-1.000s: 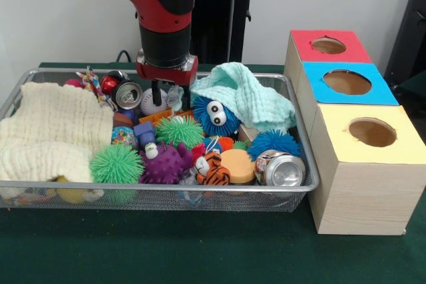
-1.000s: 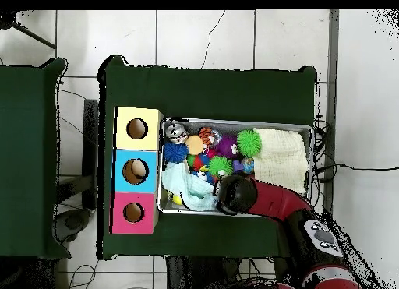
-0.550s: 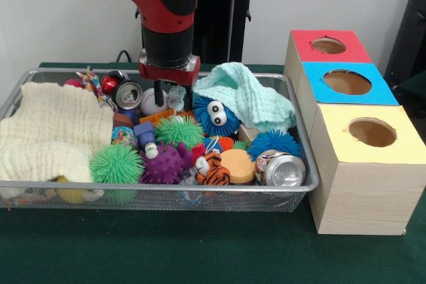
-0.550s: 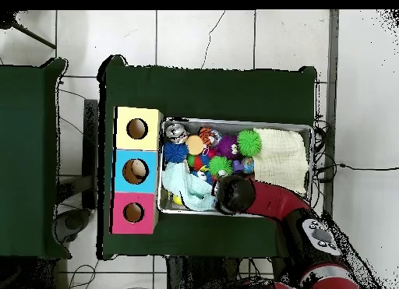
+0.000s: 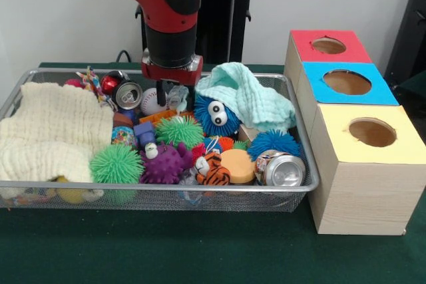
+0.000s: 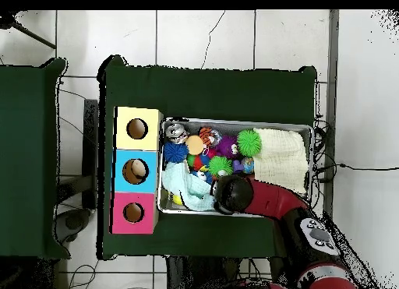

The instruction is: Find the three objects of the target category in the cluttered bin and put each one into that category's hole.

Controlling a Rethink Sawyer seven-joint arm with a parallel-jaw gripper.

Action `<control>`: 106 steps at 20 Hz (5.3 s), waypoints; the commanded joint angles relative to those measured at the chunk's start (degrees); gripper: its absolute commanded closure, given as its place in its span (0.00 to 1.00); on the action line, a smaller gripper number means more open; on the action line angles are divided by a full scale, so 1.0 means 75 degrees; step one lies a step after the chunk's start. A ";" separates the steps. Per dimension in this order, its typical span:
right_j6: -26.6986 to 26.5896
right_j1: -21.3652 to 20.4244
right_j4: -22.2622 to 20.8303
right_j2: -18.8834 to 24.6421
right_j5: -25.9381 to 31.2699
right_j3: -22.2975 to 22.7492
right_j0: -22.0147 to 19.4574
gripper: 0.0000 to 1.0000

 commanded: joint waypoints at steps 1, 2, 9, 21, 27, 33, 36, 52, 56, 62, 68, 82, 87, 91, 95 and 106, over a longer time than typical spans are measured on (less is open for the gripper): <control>0.0683 -0.0240 0.0200 0.0164 0.0882 0.0136 0.0065 0.00; 0.0665 -0.0241 0.0204 0.0171 0.0905 0.0094 0.0054 0.00; 0.0610 -0.0591 0.0227 0.0195 0.1079 0.0241 0.0010 0.00; 0.0514 -0.0716 0.0197 0.0317 0.1337 0.0116 -0.0069 0.00; 0.0485 -0.0599 0.0210 0.0331 0.1459 -0.0110 -0.0076 0.00; 0.0490 -0.0686 0.0224 0.0298 0.1610 -0.0086 -0.0034 0.00; 0.0486 -0.0718 0.0249 0.0297 0.1733 -0.0118 -0.0032 0.00; 0.0493 -0.1344 0.0347 0.0331 0.2365 0.0052 -0.0031 0.00; 0.0461 -0.1282 0.0334 0.0363 0.2433 -0.0043 -0.0041 0.00; 0.0465 -0.1110 0.0274 0.0396 0.2186 -0.0084 -0.0056 0.00; 0.0498 -0.0849 0.0225 0.0431 0.1900 -0.0174 -0.0065 0.00; 0.0554 -0.0489 0.0047 0.0376 0.1348 -0.0261 -0.0050 0.00; 0.0498 -0.0360 -0.0003 0.0396 0.1233 -0.0345 -0.0068 0.00; 0.0485 -0.0327 -0.0050 0.0384 0.1121 -0.0322 -0.0078 0.00; 0.0487 -0.0270 -0.0078 0.0385 0.0992 -0.0312 -0.0083 0.00; 0.0432 -0.0090 -0.0073 0.0449 0.0722 -0.0393 -0.0134 0.00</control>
